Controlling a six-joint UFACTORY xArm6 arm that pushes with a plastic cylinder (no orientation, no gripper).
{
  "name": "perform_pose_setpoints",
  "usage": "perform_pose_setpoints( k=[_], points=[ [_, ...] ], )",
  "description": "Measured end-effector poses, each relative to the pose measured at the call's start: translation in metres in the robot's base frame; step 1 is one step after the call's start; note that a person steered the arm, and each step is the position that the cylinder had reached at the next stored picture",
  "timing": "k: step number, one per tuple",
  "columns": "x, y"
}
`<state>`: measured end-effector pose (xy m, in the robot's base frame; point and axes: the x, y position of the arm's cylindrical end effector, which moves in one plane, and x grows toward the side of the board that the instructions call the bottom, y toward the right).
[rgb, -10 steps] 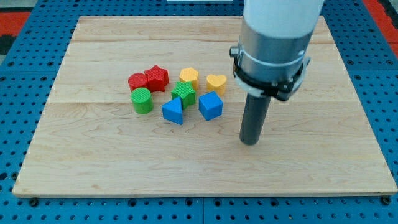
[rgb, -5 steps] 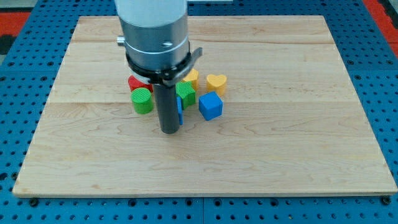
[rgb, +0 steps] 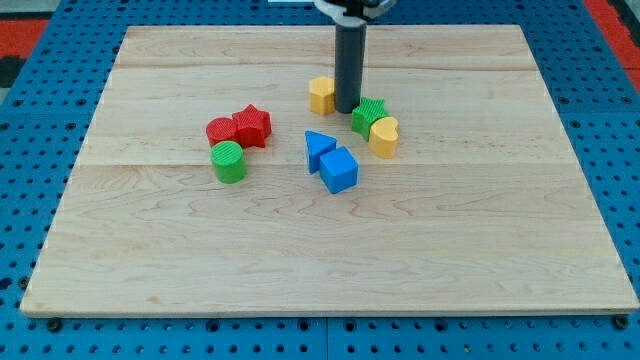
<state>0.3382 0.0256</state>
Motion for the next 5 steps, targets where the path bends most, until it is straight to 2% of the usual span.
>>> perform_pose_setpoints(
  k=[1, 2, 3, 5],
  points=[
    [-0.013, -0.035],
    [0.005, -0.043],
    [0.009, -0.089],
    [-0.037, -0.045]
  ],
)
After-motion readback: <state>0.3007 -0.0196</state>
